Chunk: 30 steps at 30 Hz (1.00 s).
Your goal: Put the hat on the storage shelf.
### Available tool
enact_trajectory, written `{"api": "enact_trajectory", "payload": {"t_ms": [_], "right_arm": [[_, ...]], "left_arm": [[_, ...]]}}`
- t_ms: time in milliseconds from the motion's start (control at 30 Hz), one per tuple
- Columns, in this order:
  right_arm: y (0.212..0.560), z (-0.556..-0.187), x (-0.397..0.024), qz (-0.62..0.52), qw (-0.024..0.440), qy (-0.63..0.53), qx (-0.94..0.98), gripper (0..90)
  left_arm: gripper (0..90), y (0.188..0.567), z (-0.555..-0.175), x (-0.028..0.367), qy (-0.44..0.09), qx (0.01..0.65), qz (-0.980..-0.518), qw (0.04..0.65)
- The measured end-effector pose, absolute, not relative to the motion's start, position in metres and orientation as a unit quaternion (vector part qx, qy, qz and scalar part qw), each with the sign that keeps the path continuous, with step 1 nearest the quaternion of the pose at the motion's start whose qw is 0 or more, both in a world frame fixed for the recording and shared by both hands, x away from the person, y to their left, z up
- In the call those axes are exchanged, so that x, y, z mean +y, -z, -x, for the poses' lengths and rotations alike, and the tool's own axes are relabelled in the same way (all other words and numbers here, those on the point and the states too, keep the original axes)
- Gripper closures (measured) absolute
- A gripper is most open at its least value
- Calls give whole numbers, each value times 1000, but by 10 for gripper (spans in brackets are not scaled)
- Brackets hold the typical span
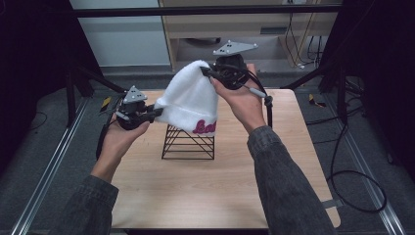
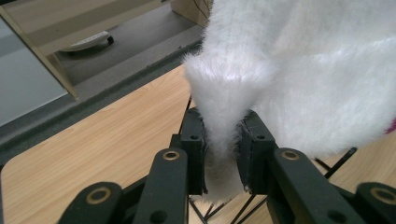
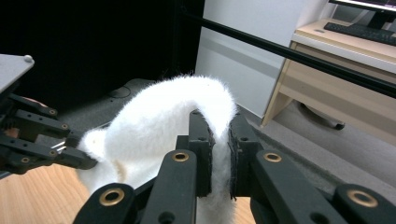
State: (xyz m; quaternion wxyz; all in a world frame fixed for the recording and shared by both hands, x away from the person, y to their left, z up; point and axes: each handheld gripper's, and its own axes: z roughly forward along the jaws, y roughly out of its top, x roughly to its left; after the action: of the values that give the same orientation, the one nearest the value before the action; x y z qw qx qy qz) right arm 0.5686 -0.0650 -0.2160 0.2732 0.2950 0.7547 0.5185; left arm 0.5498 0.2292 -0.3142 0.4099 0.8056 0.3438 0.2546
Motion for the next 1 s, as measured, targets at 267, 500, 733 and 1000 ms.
{"api": "enact_trajectory", "payload": {"t_ms": [267, 500, 733, 1000], "right_arm": [[220, -571, -61, -296, 270, -517, 756, 829], [225, -581, -59, -300, 271, -511, 759, 829], [232, -587, -58, -306, 263, -515, 756, 830], [235, -586, -50, -297, 259, -517, 760, 829]], "left_arm": [[739, 320, -555, 231, -258, 354, -802, 406], [739, 323, -560, 231, -258, 358, -802, 403], [740, 331, -564, 235, -257, 364, -799, 405], [743, 337, -564, 242, -257, 372, -791, 412]]}}
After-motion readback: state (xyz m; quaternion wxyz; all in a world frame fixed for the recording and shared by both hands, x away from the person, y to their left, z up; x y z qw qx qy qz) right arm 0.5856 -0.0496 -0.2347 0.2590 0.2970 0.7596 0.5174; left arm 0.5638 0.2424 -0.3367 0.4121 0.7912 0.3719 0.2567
